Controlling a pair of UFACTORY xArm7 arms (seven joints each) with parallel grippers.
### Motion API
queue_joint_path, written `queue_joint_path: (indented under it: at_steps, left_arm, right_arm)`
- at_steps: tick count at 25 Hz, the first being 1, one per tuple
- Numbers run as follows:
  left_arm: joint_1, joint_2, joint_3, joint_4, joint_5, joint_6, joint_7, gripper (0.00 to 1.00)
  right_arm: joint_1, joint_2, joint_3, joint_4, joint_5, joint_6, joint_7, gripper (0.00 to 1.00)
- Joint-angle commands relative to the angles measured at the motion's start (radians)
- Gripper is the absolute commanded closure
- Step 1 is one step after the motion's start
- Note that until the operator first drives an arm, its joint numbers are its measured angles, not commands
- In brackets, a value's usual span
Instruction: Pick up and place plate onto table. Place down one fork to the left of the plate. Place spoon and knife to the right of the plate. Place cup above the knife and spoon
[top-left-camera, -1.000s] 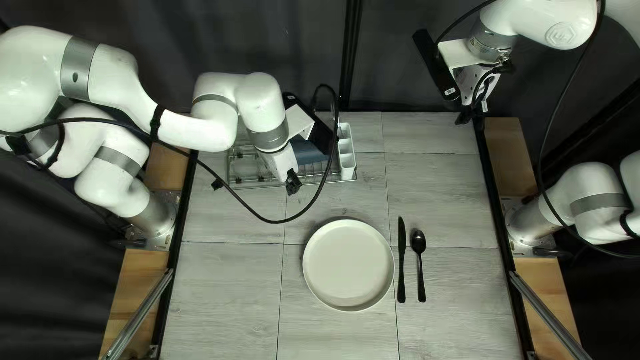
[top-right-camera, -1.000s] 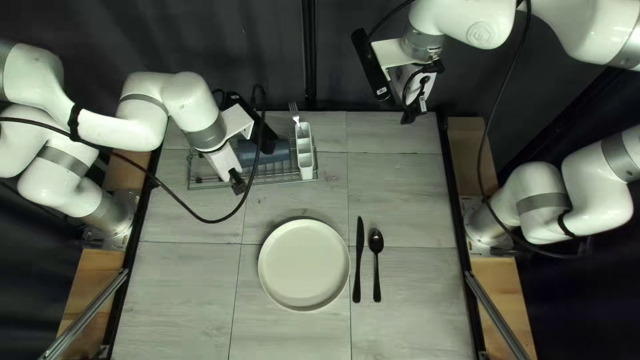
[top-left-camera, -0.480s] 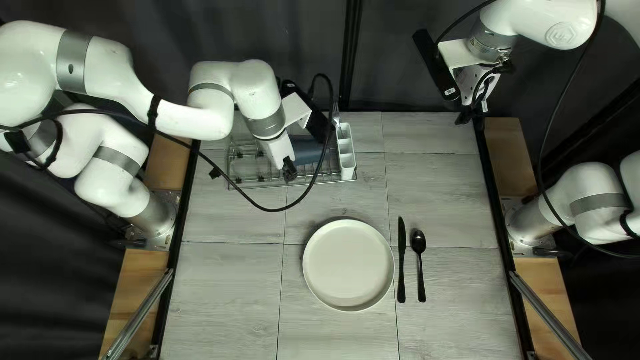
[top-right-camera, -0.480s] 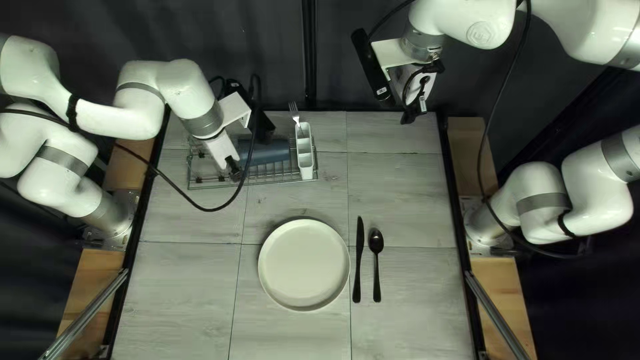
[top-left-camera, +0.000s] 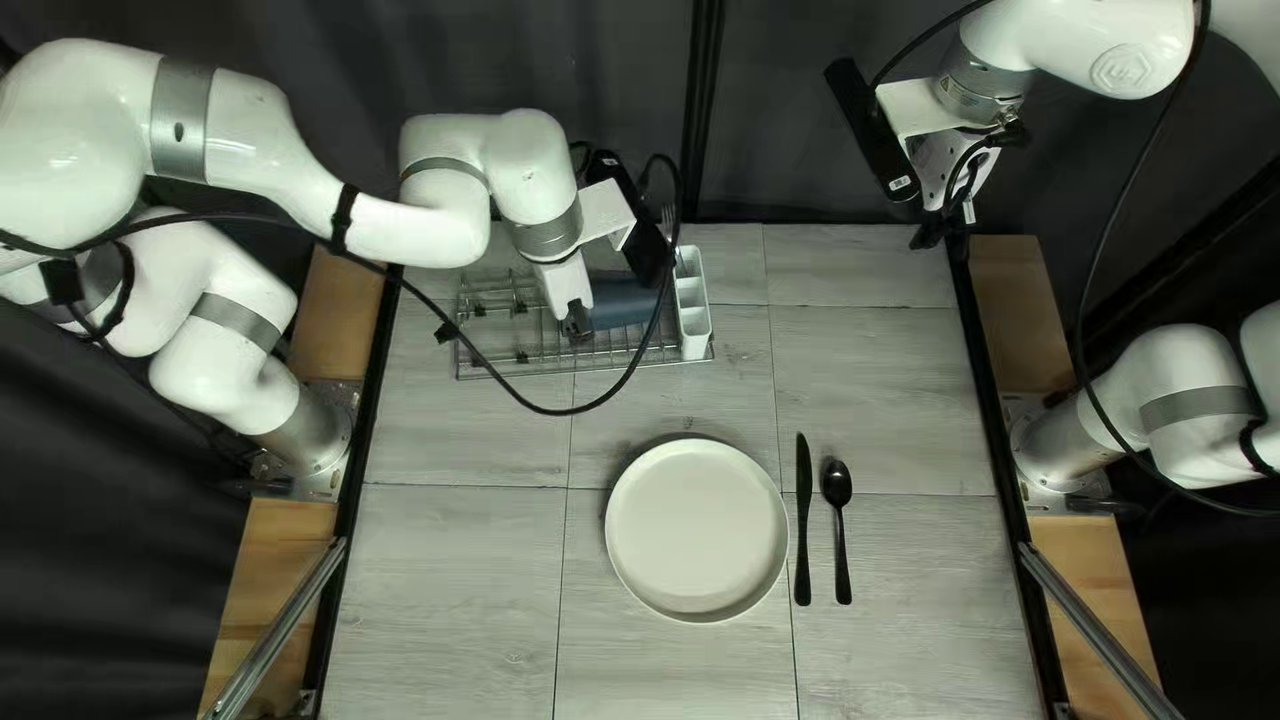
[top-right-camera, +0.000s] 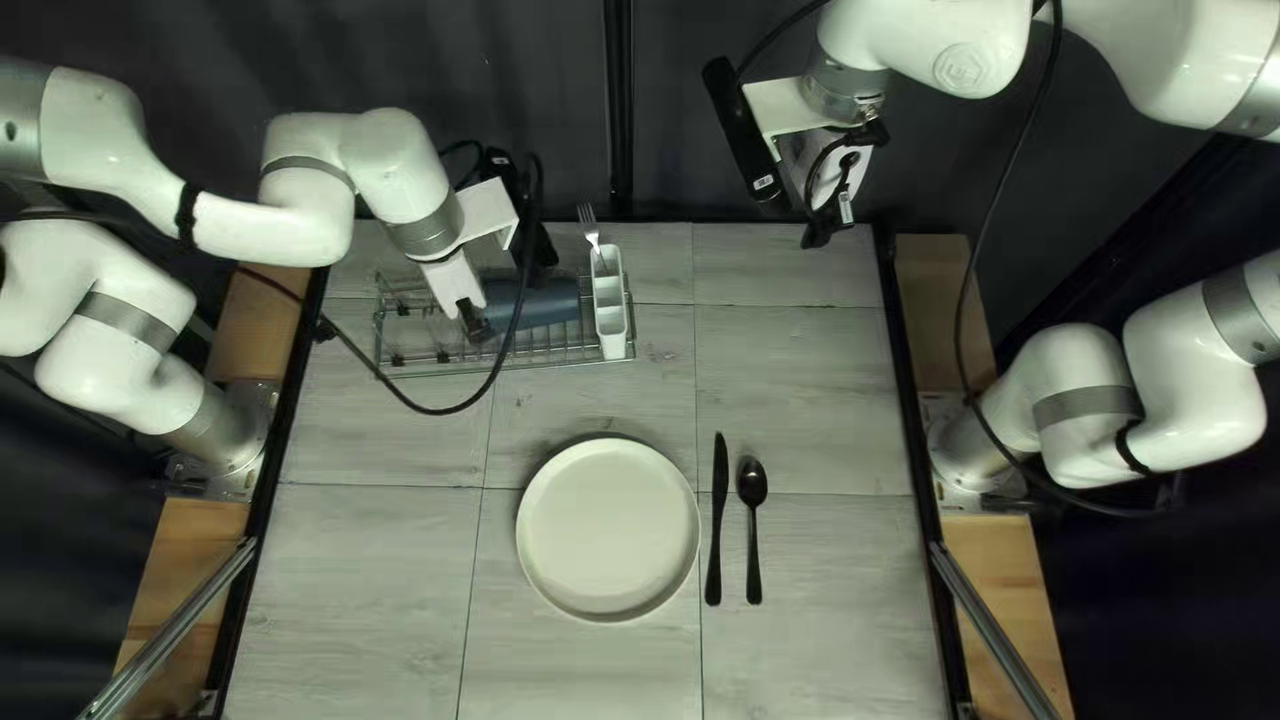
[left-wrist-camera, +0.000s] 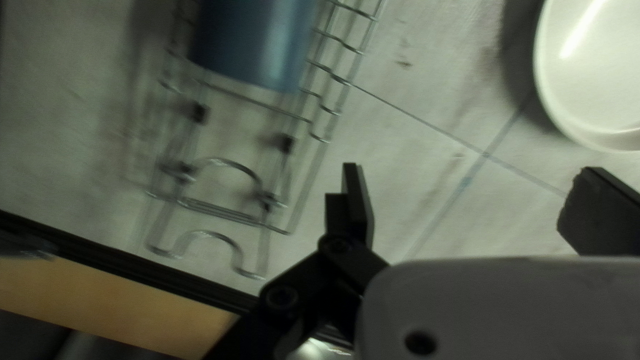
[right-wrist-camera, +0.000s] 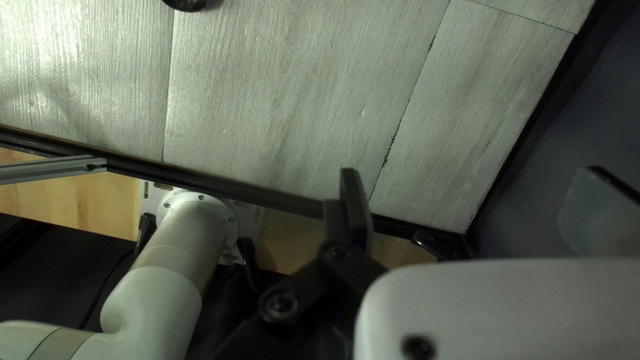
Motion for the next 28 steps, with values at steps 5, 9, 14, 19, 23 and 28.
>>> queue_joint_path:
  at_steps: [5,9,14,19,23,28]
  left_arm:
    - [0.034,0.124,0.115,-0.027,0.002,-0.206,0.259,0.0]
    - [0.045,0.176,0.14,-0.041,0.004,-0.288,0.354,0.0]
    - [0.039,0.227,0.148,-0.058,-0.04,-0.356,0.451,0.0]
    - [0.039,0.293,0.148,-0.046,-0.13,-0.386,0.532,0.0]
    - [0.055,0.376,0.133,-0.017,-0.233,-0.41,0.615,0.0]
    - [0.076,0.449,0.107,0.016,-0.317,-0.415,0.678,0.0]
  right_arm:
    - [0.0,0.0,0.0,0.0,0.0,0.0,0.0,0.0]
    - [0.0,0.0,0.0,0.0,0.0,0.0,0.0,0.0]
    - [0.0,0.0,0.0,0.0,0.0,0.0,0.0,0.0]
    - [0.0,0.0,0.0,0.0,0.0,0.0,0.0,0.0]
    - [0.0,0.0,0.0,0.0,0.0,0.0,0.0,0.0]
    - [0.0,0.0,0.0,0.0,0.0,0.0,0.0,0.0]
